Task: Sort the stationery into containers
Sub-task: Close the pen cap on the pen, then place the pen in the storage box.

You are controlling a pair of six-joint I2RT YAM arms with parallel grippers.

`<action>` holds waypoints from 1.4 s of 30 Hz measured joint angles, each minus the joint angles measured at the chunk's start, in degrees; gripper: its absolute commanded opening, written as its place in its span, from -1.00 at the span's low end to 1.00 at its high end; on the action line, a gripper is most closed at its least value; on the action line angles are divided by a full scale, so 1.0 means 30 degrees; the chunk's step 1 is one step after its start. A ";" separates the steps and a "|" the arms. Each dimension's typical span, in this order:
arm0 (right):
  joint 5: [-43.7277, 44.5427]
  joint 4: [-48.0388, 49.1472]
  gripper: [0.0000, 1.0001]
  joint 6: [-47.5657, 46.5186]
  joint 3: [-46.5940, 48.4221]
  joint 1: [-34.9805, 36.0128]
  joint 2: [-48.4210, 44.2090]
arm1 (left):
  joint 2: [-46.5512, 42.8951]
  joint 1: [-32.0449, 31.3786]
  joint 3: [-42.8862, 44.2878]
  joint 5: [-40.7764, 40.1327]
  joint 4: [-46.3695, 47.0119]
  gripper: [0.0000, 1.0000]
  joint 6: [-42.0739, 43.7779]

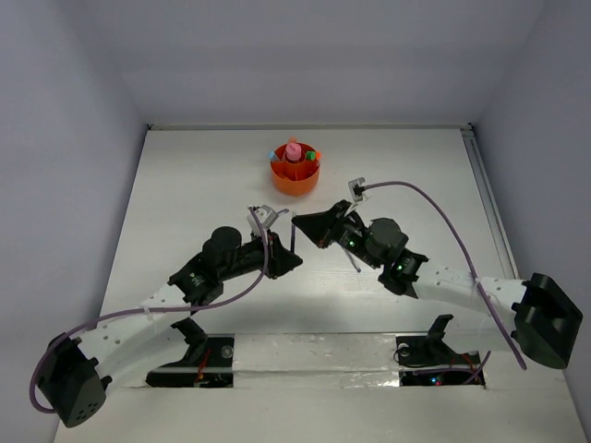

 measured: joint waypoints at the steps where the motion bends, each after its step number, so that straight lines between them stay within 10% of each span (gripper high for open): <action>1: 0.0131 0.0131 -1.00 0.0073 -0.0160 0.0146 0.0000 | 0.0131 -0.0058 0.0087 0.0138 -0.0226 -1.00 0.0000; 12: 0.1843 0.0386 -1.00 0.0750 -0.0685 0.0721 -0.0408 | 0.0291 -0.0087 0.0146 0.0750 -0.0240 -0.96 -0.0561; 21: 0.0889 -0.1603 -1.00 0.1814 -0.0306 -0.0583 0.0954 | 0.0066 0.0801 -0.0576 -0.1049 0.3504 0.02 -0.0962; 30: -0.0291 -0.2135 -1.00 0.2222 0.2965 -0.4983 0.5450 | -0.4379 0.0758 -0.1435 -0.2630 0.4371 0.48 -0.0729; 32: -0.0423 -0.1814 -1.00 0.2091 0.4029 -0.5501 0.6375 | -0.4889 0.0758 -0.1887 -0.3002 0.4495 0.90 -0.0612; 42: 0.2353 0.0663 -1.00 -0.1377 0.9938 -0.7490 1.1599 | -0.3971 0.0758 -0.3585 -0.4109 0.4452 0.98 -0.0474</action>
